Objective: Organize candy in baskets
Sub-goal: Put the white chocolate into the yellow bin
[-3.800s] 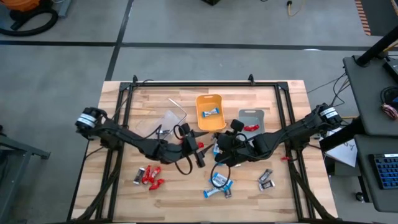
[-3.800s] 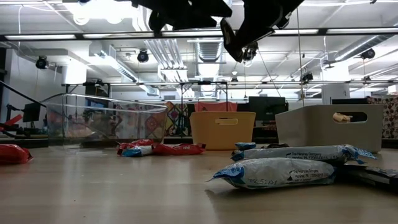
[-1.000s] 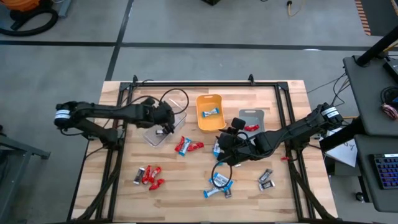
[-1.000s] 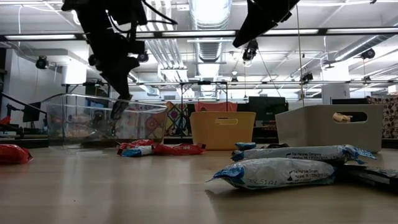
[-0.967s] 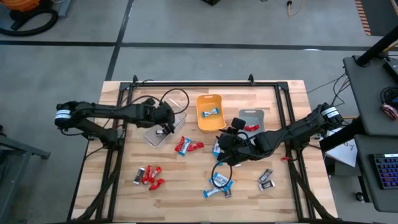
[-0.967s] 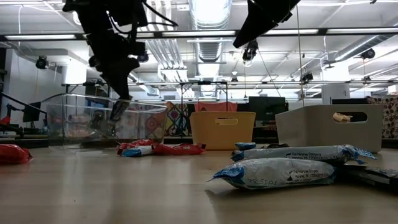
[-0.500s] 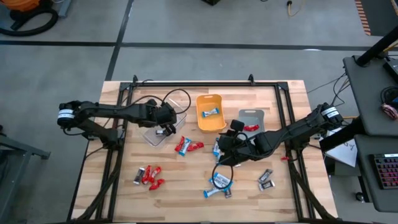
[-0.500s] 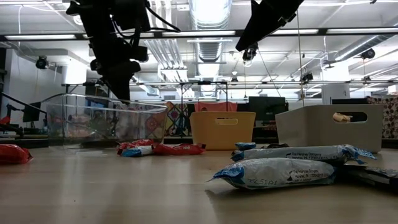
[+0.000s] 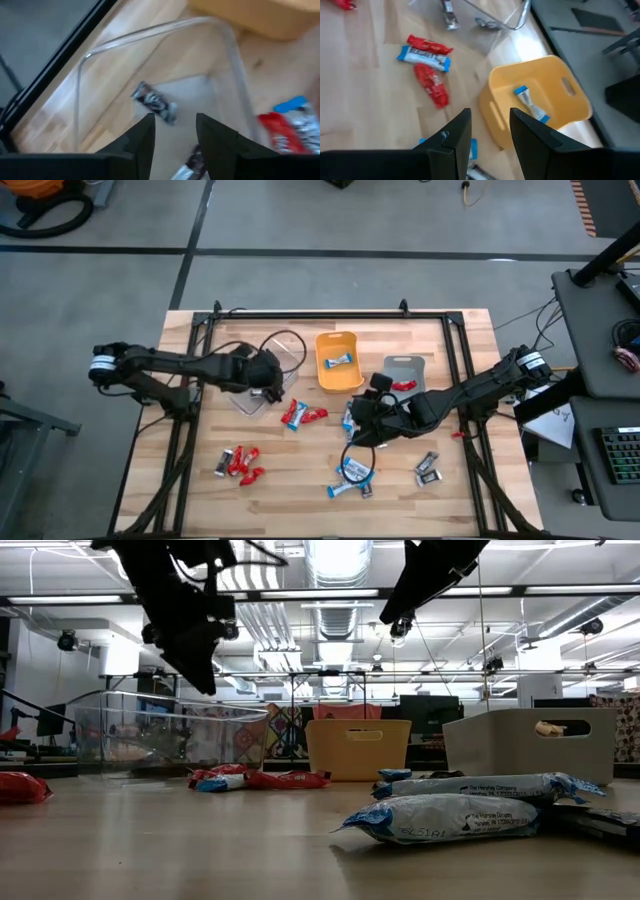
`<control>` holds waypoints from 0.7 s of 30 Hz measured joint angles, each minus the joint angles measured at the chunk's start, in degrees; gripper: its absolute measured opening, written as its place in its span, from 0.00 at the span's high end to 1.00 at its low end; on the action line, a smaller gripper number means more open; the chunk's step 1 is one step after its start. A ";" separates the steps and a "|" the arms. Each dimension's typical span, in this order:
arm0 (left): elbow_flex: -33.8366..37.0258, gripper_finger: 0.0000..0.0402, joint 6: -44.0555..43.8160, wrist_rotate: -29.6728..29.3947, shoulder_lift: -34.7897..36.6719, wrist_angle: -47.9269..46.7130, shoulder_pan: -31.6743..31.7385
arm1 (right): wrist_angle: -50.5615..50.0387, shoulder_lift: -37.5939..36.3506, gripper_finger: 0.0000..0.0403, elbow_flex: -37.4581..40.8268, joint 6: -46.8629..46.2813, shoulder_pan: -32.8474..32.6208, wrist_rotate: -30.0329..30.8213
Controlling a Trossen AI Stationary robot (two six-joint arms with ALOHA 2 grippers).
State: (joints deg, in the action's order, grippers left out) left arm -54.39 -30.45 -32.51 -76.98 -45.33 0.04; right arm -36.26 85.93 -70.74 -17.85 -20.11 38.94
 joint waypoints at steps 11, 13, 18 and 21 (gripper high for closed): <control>-0.22 0.72 0.40 -1.55 1.48 9.61 -15.15 | 0.03 0.00 0.69 0.02 -8.43 0.01 -14.69; -0.22 0.72 2.09 -1.62 1.59 11.83 -17.42 | -0.03 0.00 0.69 0.02 -9.90 0.01 -18.58; -0.22 0.72 7.81 -1.47 1.49 17.01 -23.04 | -1.75 0.00 0.69 0.02 -12.52 0.00 -29.35; -0.22 0.72 10.99 -1.48 1.49 19.56 -25.75 | -3.39 0.03 0.69 0.02 -13.29 -0.28 -35.18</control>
State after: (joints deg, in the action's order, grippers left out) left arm -54.61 -19.46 -33.99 -75.48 -25.77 -25.70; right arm -39.65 85.96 -70.72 -31.15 -20.39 3.76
